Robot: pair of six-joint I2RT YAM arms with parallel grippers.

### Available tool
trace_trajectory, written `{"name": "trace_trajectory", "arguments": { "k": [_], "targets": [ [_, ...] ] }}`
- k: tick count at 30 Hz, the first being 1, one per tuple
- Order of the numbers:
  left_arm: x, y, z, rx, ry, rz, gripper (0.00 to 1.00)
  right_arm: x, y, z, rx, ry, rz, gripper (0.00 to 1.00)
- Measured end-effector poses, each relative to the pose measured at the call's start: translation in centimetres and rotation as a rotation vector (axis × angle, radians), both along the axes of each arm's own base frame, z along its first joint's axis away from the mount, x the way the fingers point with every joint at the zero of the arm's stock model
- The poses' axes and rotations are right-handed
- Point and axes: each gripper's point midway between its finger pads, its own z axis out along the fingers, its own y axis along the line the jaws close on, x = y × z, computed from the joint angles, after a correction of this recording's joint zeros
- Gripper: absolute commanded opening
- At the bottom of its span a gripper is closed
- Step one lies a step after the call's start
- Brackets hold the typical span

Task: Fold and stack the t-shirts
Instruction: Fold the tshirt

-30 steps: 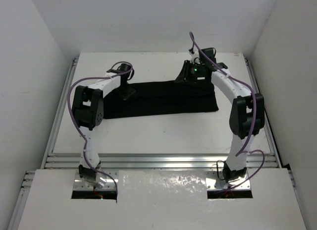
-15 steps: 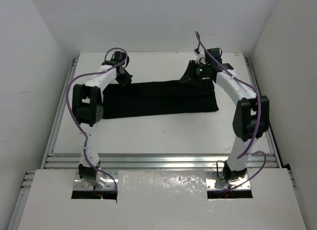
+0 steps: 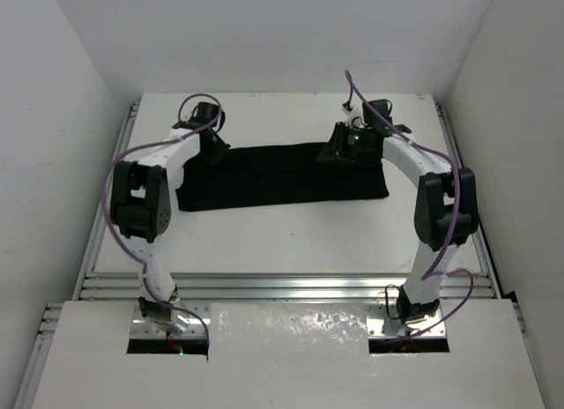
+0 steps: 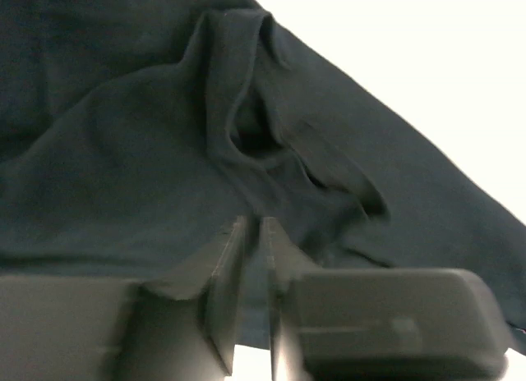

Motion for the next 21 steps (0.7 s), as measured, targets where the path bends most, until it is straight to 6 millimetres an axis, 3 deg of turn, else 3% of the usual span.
{"name": "trace_trajectory", "arguments": {
  "k": [2,5,8,12,18,21],
  "targets": [
    [-0.6,0.4,2.2,0.009,-0.056,0.007,0.16,-0.1,0.2,0.0,0.007,0.001,0.008,0.20],
    [0.3,0.6,5.9,0.007,-0.168,0.015,0.07,0.0,0.3,0.2,0.016,-0.013,0.013,0.20],
    [0.8,0.4,7.5,0.001,-0.205,0.017,0.00,-0.1,0.4,0.2,0.020,-0.012,0.018,0.20],
    [-0.3,0.1,5.6,0.001,-0.131,0.008,0.00,-0.1,0.4,0.1,0.020,-0.013,0.020,0.20],
    [-1.7,-0.3,-1.0,0.019,0.058,-0.019,0.00,-0.2,0.3,0.1,0.016,-0.012,0.027,0.20],
    [-1.7,-0.6,-3.2,0.015,0.099,-0.046,0.00,-0.3,0.3,0.0,0.012,-0.013,0.032,0.20]
  ]
}}
